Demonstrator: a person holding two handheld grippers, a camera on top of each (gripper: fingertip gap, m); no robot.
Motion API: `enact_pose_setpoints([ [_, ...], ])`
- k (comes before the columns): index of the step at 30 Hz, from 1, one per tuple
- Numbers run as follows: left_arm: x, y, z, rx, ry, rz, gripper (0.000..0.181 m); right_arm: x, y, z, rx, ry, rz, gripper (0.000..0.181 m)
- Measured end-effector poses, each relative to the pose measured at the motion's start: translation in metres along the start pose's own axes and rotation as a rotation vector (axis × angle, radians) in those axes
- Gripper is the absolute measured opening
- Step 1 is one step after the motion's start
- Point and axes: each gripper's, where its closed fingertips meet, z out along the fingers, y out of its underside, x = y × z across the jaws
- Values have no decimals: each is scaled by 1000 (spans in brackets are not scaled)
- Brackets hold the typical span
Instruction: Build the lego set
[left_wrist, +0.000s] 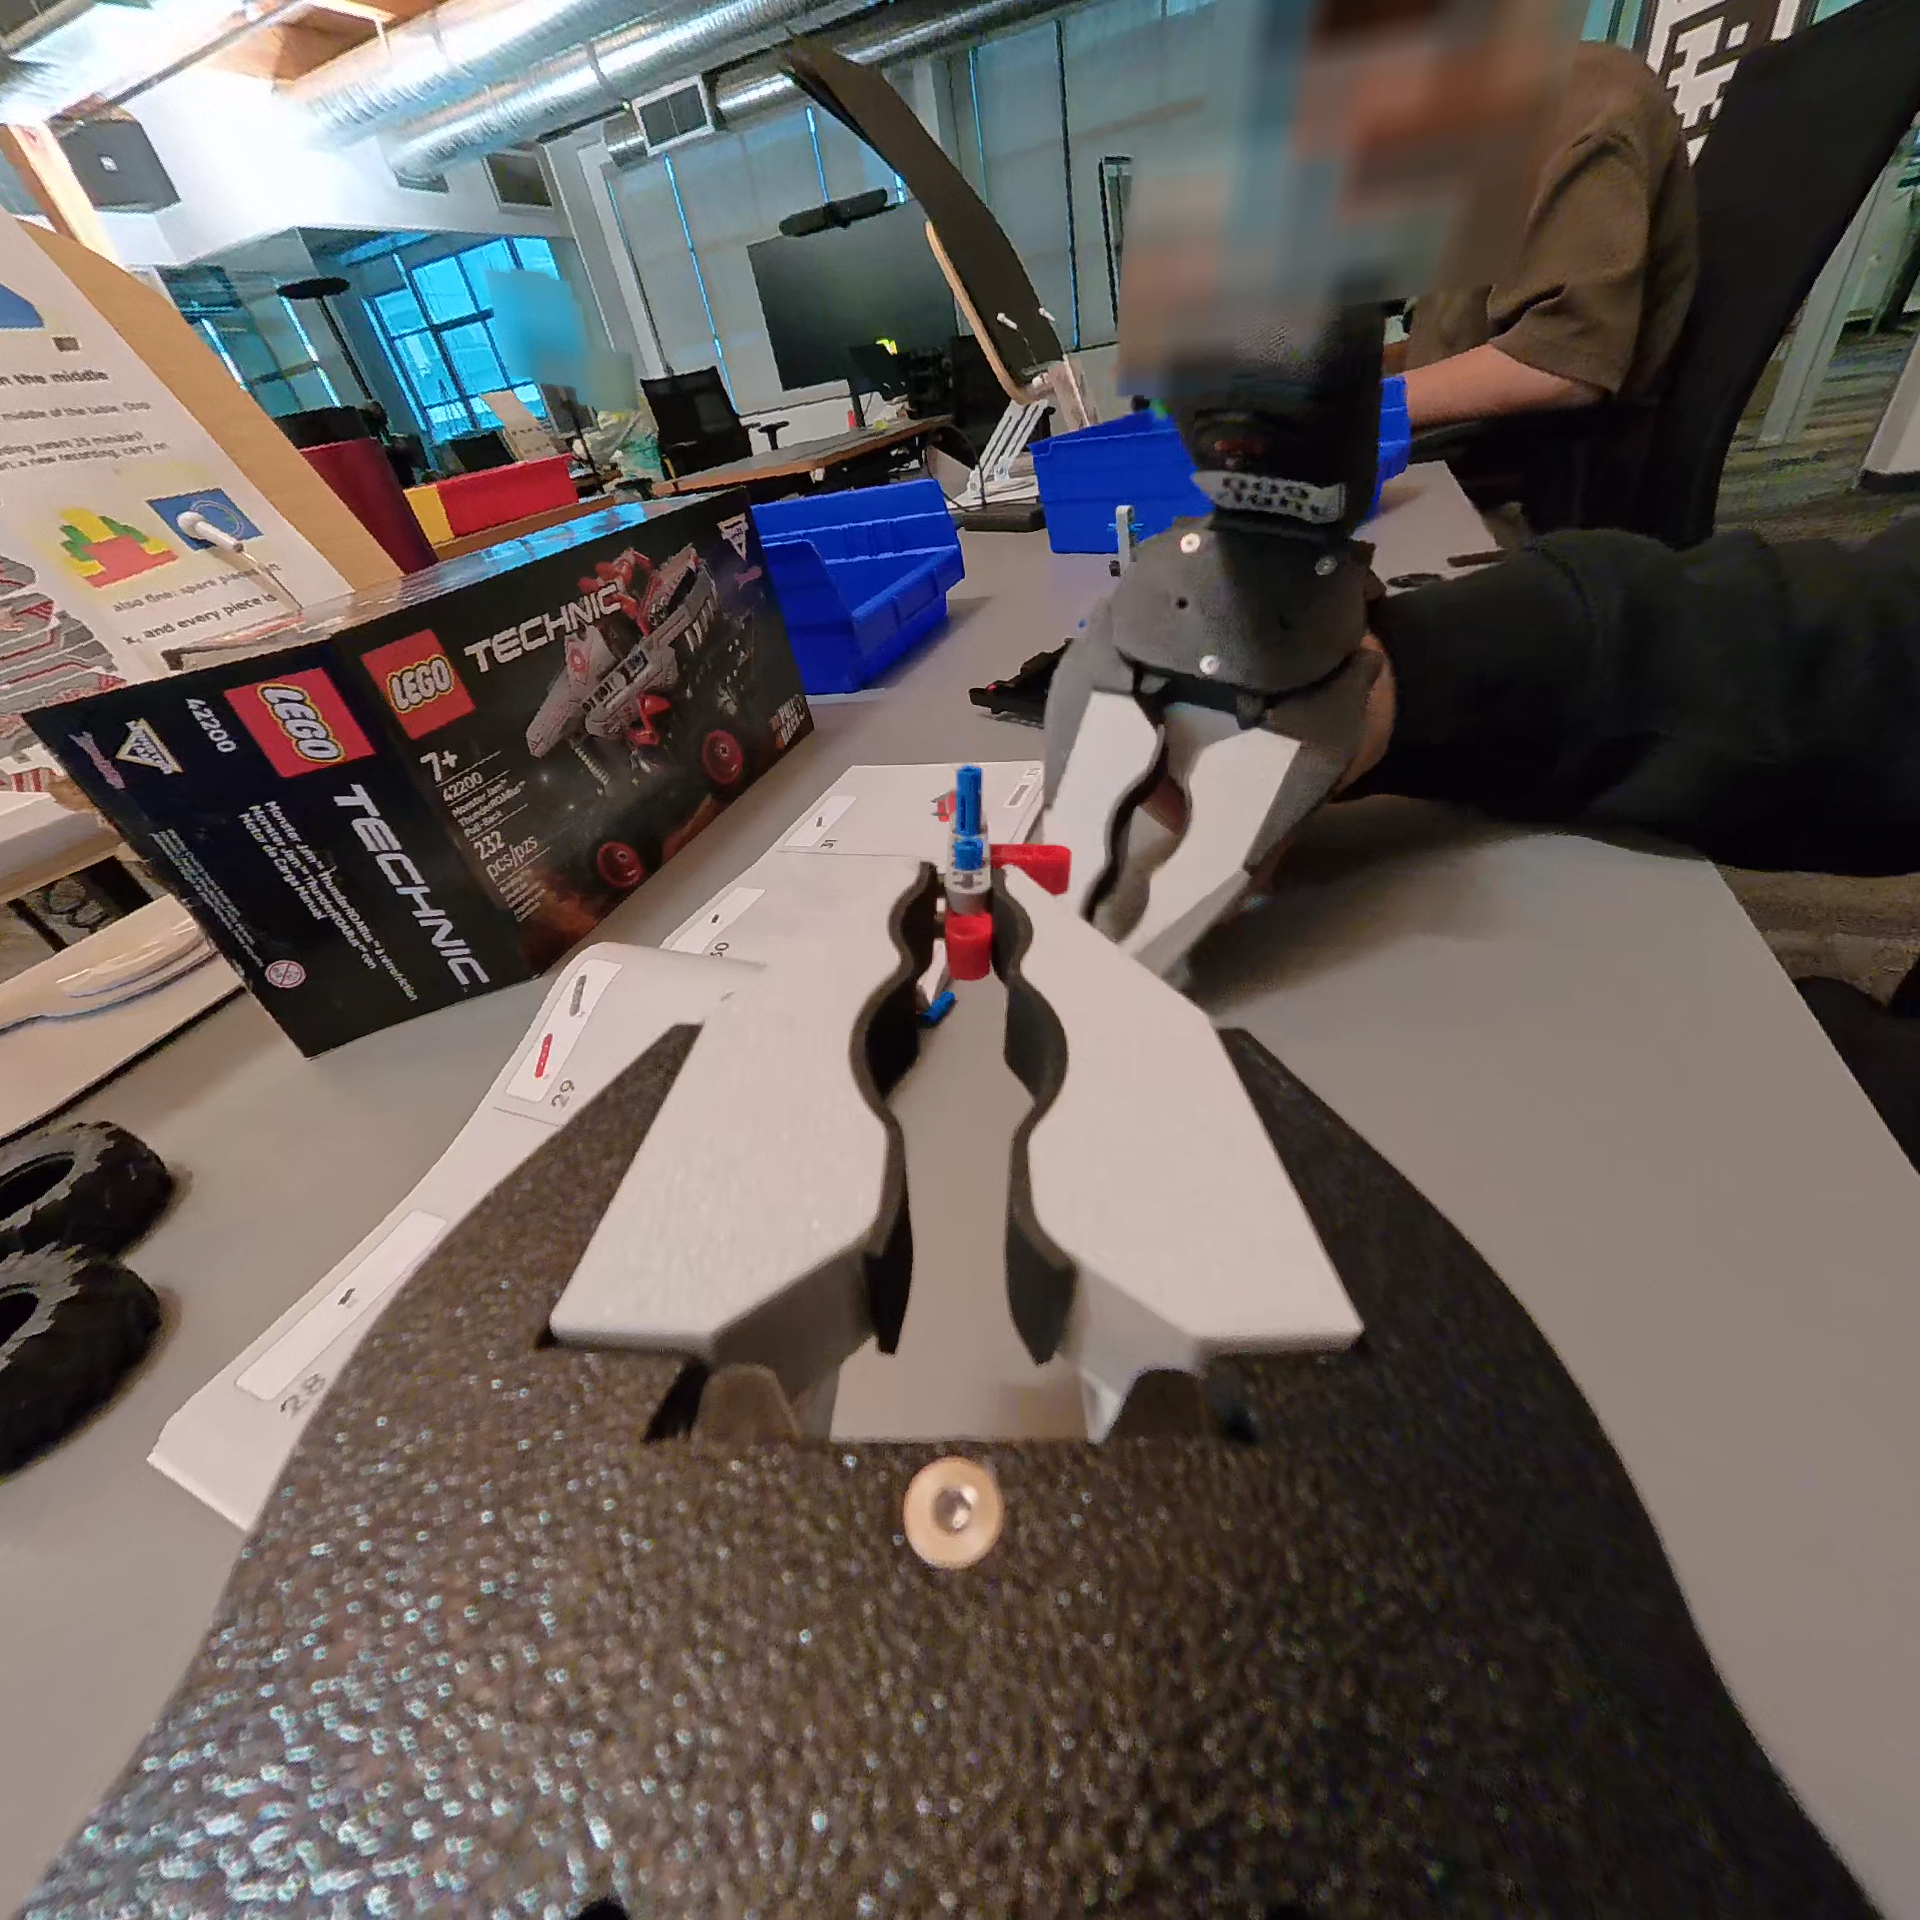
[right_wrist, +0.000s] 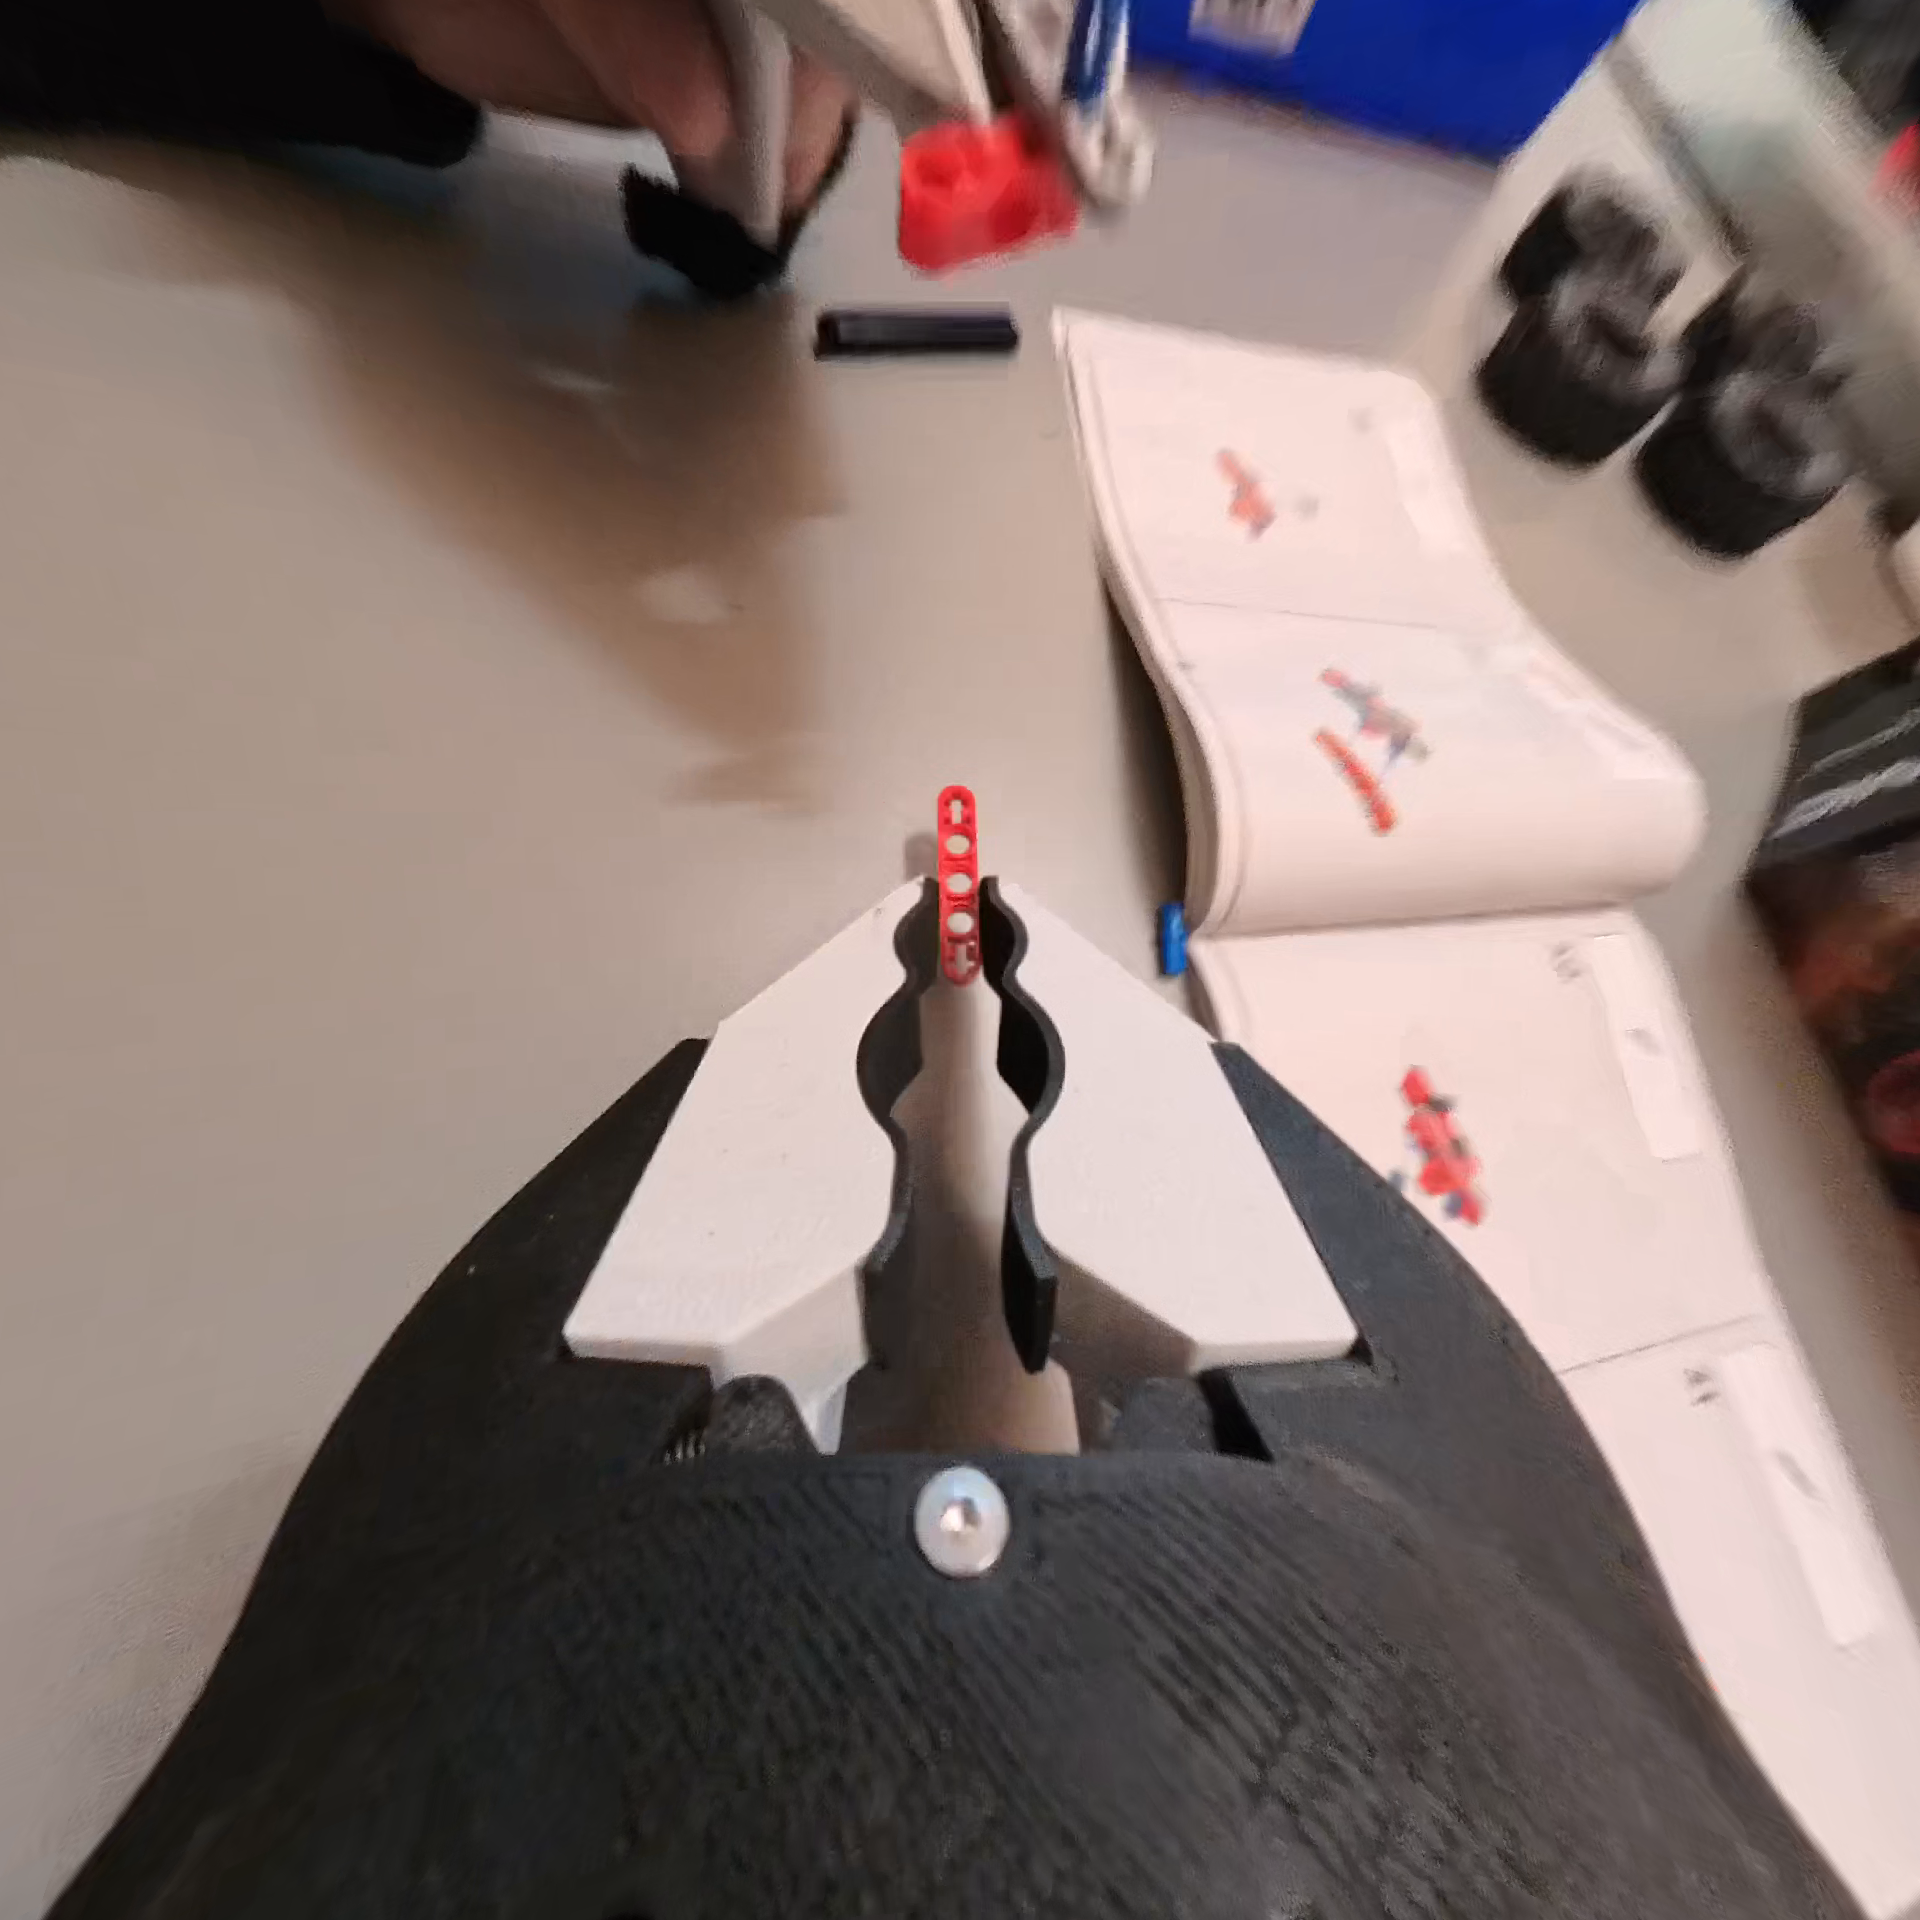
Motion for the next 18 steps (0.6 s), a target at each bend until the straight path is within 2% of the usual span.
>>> enact_pose_setpoints([
  [2,4,0,0,-1,18,11,6,4,-31,-15,204,27,-76,5],
  [3,6,0,1,-7,29,20,6,1,-48,-24,306,-18,-93,5],
  [5,8,4,2,-34,39,26,7,7,-69,-36,413,-58,-87,4],
  [10,-7,7,-5,-67,-38,40,7,17,-76,-35,332,-129,-217,5],
  [13,-11,15,-7,-112,-55,59,6,21,-91,-44,434,-105,-234,5],
  [18,6,20,0,-145,30,121,7,4,-96,-34,369,-52,-335,5],
])
